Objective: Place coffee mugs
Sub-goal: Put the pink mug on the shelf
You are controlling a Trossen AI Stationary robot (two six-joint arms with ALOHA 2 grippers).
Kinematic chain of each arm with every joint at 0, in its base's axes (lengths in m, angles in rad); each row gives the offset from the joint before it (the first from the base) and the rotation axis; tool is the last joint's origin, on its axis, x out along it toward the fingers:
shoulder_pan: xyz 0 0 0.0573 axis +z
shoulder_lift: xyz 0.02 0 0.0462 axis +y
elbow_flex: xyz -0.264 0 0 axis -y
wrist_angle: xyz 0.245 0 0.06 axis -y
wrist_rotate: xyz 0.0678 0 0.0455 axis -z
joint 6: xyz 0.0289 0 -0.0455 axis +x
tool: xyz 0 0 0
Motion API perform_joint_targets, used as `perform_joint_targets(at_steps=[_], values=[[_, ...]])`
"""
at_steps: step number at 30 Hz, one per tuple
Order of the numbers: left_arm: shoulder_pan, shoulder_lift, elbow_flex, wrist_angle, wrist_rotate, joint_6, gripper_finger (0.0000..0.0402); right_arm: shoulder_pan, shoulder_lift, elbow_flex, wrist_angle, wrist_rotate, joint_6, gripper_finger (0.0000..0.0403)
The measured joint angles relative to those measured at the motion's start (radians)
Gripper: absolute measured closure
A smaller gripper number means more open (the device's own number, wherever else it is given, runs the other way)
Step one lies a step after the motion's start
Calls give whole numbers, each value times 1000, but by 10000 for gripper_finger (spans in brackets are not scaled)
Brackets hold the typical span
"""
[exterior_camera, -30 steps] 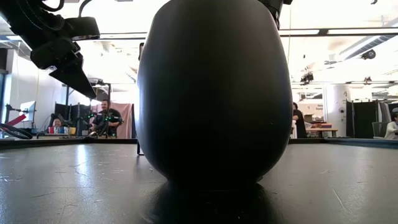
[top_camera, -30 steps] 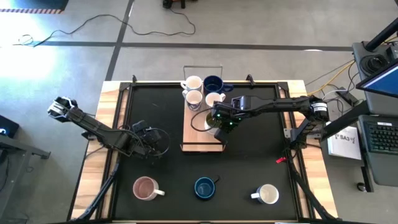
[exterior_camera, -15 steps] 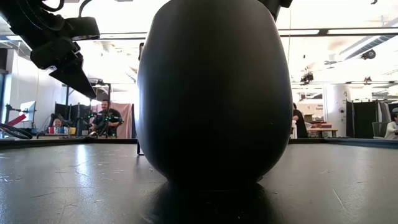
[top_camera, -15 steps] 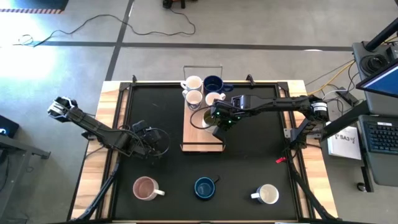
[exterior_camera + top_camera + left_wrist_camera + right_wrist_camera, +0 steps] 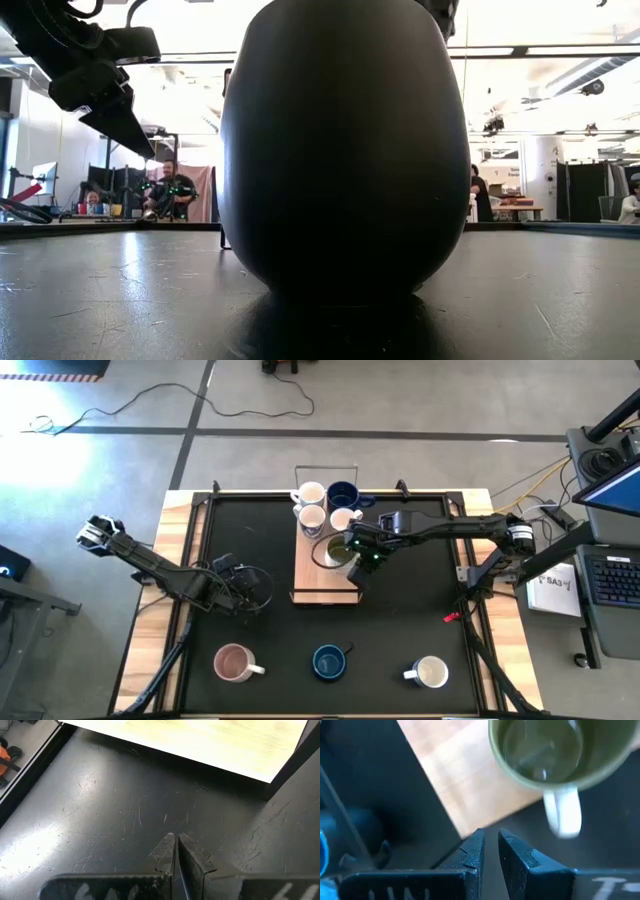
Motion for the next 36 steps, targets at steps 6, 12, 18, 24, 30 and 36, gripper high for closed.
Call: perform_joint_targets(at_steps=[6,12,18,24,30,36], values=[[0,0,0,0,-3,2,398,32,-23,0,-132,2,71,360],[0,0,0,36,-32,0,398,108,-32,-2,-175,1,89,350],[6,0,20,45,197,16,397,169,-46,-2,-225,36,55,324],[31,15,111,50,453,-33,373,205,-58,-2,-265,96,-20,304],[28,77,233,32,546,-96,337,210,-79,-2,-271,98,-76,302],[23,183,332,-140,671,-270,314,216,-116,-2,-285,103,-59,300]])
